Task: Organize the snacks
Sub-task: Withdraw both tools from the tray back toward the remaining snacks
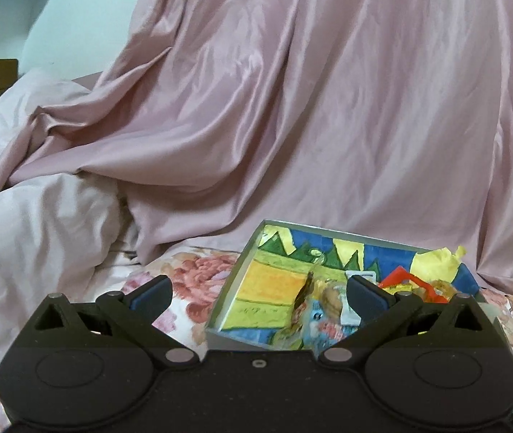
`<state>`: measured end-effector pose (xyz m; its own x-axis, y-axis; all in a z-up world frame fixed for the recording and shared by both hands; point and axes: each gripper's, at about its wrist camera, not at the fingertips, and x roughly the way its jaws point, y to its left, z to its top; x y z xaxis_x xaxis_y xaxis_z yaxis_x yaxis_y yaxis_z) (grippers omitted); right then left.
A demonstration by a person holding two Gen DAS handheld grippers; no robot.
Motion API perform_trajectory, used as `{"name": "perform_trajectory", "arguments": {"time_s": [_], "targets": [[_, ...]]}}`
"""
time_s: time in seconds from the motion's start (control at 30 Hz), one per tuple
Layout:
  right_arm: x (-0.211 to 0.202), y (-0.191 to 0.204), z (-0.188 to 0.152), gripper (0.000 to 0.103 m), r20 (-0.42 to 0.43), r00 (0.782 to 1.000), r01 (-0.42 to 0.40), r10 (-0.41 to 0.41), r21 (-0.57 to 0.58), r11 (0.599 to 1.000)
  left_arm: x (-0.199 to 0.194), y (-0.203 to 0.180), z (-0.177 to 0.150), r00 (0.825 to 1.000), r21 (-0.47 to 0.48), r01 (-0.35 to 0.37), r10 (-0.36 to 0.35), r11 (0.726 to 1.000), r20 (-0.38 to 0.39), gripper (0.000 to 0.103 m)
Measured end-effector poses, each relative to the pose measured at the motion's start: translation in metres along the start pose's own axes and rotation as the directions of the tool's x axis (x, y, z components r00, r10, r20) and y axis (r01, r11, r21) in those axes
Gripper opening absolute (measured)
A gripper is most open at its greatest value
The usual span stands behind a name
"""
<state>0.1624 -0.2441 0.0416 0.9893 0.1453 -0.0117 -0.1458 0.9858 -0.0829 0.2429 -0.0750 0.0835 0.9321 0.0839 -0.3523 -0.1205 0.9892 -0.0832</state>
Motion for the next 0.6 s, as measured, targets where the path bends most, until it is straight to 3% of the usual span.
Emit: {"name": "perform_trajectory", "arguments": {"time_s": [0.3,0.6], "targets": [[-0.047,-0.006,-0.004,0.103,-0.028,0.999,0.025,-0.022,0.117,0.993,-0.034,0.030,-0.025,0.999,-0.086,-0.001,-0.003,0.996,-0.039,0.102],[-0.084,-0.005,-0.013,0.103,-0.107,0.994,0.045,-0.021,0.228,0.973,-0.073,0.042,-0.053,0.997,-0.065,0.026,-0.030,0.998,-0.069,0.102]]}}
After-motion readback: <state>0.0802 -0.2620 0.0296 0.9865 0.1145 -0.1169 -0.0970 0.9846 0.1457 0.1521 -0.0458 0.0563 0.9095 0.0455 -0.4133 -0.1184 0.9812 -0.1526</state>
